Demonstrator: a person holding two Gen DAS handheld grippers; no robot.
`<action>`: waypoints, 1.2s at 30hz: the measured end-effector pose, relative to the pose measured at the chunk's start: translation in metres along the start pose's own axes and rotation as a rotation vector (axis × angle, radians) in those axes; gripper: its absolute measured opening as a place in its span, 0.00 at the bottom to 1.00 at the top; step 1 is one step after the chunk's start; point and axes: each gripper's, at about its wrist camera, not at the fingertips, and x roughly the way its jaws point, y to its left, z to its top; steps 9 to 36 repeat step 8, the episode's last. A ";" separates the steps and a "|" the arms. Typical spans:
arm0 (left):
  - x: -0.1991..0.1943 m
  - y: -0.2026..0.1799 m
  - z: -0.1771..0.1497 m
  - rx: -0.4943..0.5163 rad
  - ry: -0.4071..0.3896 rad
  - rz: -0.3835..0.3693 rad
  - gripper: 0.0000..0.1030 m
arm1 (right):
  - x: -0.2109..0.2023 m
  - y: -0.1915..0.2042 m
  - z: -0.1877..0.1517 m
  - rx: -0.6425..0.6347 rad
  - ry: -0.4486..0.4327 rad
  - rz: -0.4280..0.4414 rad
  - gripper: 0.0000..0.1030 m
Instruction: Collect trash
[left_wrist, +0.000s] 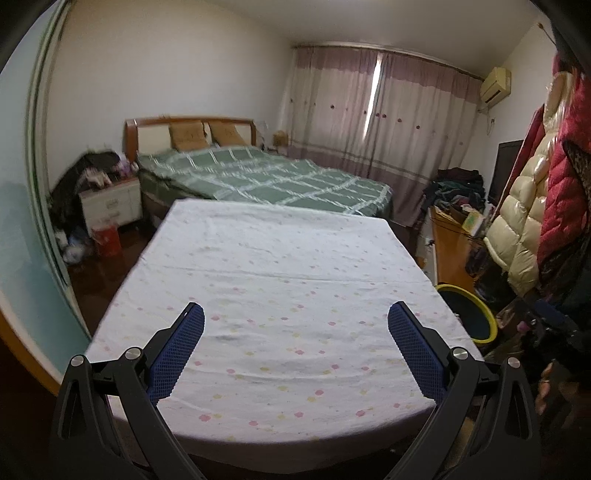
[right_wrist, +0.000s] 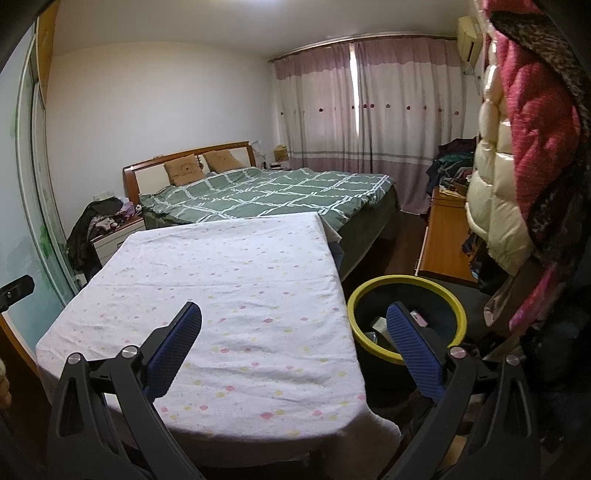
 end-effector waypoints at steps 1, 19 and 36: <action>0.008 0.004 0.004 -0.001 0.008 0.009 0.95 | 0.007 0.002 0.003 -0.006 0.006 0.006 0.93; 0.106 0.045 0.032 -0.014 0.095 0.155 0.95 | 0.099 0.018 0.037 -0.005 0.092 0.076 0.93; 0.106 0.045 0.032 -0.014 0.095 0.155 0.95 | 0.099 0.018 0.037 -0.005 0.092 0.076 0.93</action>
